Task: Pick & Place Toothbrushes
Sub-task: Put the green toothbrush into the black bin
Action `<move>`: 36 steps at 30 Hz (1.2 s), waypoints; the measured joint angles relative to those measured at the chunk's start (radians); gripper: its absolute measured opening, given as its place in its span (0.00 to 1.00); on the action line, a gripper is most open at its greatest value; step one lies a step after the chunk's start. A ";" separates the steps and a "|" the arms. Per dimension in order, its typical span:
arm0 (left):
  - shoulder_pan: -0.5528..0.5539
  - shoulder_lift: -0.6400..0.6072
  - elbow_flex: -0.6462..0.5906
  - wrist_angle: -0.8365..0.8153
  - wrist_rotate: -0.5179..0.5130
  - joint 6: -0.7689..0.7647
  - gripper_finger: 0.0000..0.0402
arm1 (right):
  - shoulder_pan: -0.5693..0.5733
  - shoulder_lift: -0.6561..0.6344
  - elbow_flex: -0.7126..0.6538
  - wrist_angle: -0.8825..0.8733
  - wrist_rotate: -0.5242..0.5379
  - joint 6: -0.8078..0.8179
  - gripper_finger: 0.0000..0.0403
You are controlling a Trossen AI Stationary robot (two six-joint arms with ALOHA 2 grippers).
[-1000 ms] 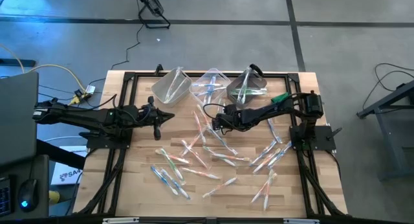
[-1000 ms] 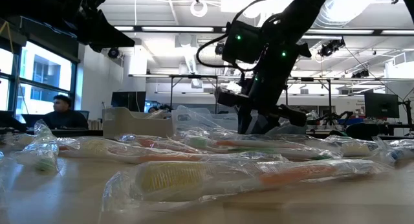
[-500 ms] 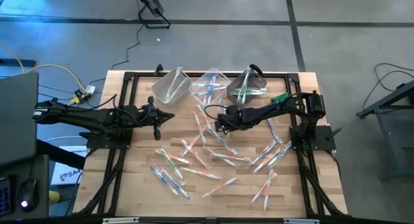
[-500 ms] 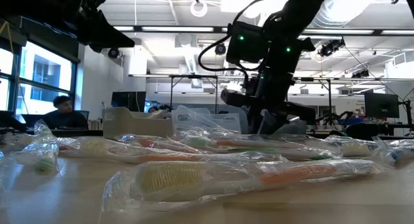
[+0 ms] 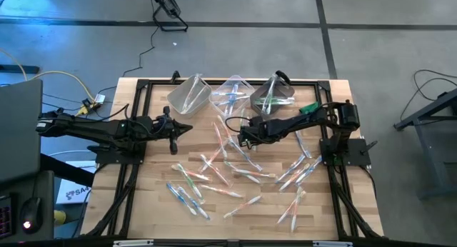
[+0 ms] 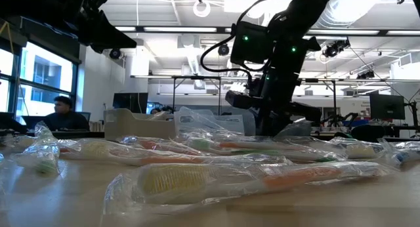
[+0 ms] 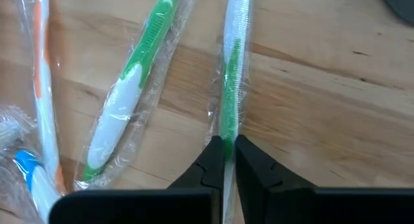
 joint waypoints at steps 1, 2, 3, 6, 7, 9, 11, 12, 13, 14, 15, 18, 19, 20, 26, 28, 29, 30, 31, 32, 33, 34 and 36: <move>0.000 0.000 0.000 0.000 0.000 0.000 0.00 | 0.002 0.000 0.000 0.000 0.002 0.000 0.03; 0.000 0.000 0.000 0.000 0.000 0.000 0.00 | 0.004 0.000 0.000 0.000 0.005 -0.001 0.03; 0.000 0.000 0.000 0.000 0.000 0.000 0.00 | 0.008 -0.004 -0.001 0.000 0.007 -0.002 0.03; 0.000 0.000 0.000 0.000 0.000 0.000 0.00 | 0.019 -0.026 -0.004 -0.010 0.005 -0.021 0.02; 0.000 0.000 0.000 0.000 0.000 0.000 0.00 | 0.022 -0.037 -0.005 -0.017 0.003 -0.024 0.02; 0.000 0.000 0.000 0.000 0.000 0.000 0.00 | 0.026 -0.063 -0.007 -0.026 0.007 -0.028 0.01; 0.000 0.000 0.000 0.000 0.000 0.000 0.00 | 0.032 -0.096 -0.006 -0.034 0.020 -0.035 0.00; 0.000 0.000 0.000 0.000 0.000 0.000 0.00 | 0.032 -0.118 -0.006 -0.045 0.021 -0.037 0.00; 0.000 0.000 0.000 0.000 0.000 0.000 0.00 | 0.034 -0.137 -0.006 -0.053 0.020 -0.043 0.00; 0.000 0.000 0.000 0.000 0.000 0.000 0.00 | 0.038 -0.152 -0.006 -0.055 0.023 -0.051 0.00; 0.000 0.000 0.000 0.000 0.000 0.000 0.00 | 0.041 -0.168 -0.005 -0.055 0.024 -0.056 0.00; 0.000 0.000 0.000 0.000 0.000 0.000 0.00 | 0.051 -0.225 -0.005 -0.060 0.022 -0.089 0.00; 0.000 0.000 0.000 -0.001 0.000 0.000 0.00 | 0.054 -0.244 -0.004 -0.056 0.020 -0.100 0.00; 0.000 0.000 0.000 -0.003 0.000 0.000 0.00 | 0.057 -0.267 -0.004 -0.057 0.014 -0.107 0.00; 0.000 0.000 0.000 -0.007 0.000 0.000 0.00 | 0.071 -0.386 -0.003 -0.067 -0.002 -0.167 0.00; 0.000 0.000 0.000 -0.008 0.000 0.000 0.00 | 0.076 -0.424 -0.003 -0.063 0.006 -0.184 0.00; 0.000 0.000 0.000 -0.008 0.000 0.000 0.00 | 0.076 -0.443 -0.003 -0.071 0.013 -0.186 0.00; 0.000 0.000 0.000 -0.008 0.000 0.000 0.00 | 0.077 -0.457 -0.002 -0.080 0.026 -0.187 0.00; 0.000 0.000 0.000 -0.008 0.000 0.000 0.00 | 0.079 -0.469 -0.002 -0.083 0.047 -0.190 0.01; 0.000 0.000 0.000 -0.008 0.000 0.000 0.00 | 0.082 -0.485 -0.002 -0.086 0.065 -0.195 0.01; 0.000 0.000 0.000 -0.008 0.000 0.000 0.00 | 0.083 -0.502 -0.002 -0.097 0.082 -0.200 0.01; 0.000 0.000 0.000 -0.007 0.000 0.000 0.00 | 0.081 -0.515 -0.002 -0.111 0.100 -0.203 0.01; 0.000 0.000 0.000 -0.008 0.000 0.000 0.00 | 0.080 -0.527 0.000 -0.112 0.139 -0.204 0.01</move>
